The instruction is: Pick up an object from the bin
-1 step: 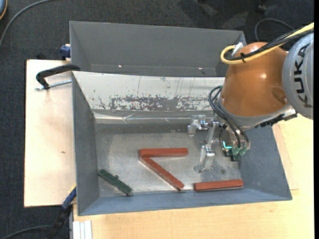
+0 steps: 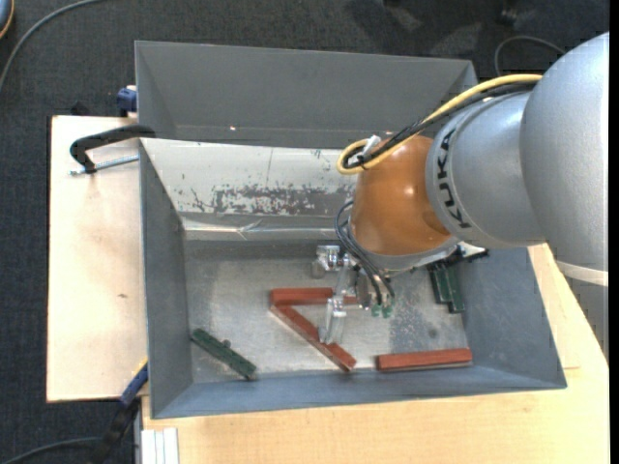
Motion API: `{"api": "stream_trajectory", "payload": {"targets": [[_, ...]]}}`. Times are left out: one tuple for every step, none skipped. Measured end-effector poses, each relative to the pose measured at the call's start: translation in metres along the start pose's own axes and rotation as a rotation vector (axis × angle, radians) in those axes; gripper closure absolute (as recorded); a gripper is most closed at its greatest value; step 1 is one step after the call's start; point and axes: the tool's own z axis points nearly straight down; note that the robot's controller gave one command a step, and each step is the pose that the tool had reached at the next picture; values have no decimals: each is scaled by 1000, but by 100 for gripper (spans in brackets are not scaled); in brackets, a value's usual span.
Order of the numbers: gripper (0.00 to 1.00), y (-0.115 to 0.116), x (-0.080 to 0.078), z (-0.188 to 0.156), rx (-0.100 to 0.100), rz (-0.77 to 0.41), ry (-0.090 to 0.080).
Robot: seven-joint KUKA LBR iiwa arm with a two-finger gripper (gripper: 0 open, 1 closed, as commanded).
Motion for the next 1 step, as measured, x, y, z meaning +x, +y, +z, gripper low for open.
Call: {"api": "stream_trajectory", "payload": {"targets": [[100, -1, -2, -5, -1, 1, -7]]}}
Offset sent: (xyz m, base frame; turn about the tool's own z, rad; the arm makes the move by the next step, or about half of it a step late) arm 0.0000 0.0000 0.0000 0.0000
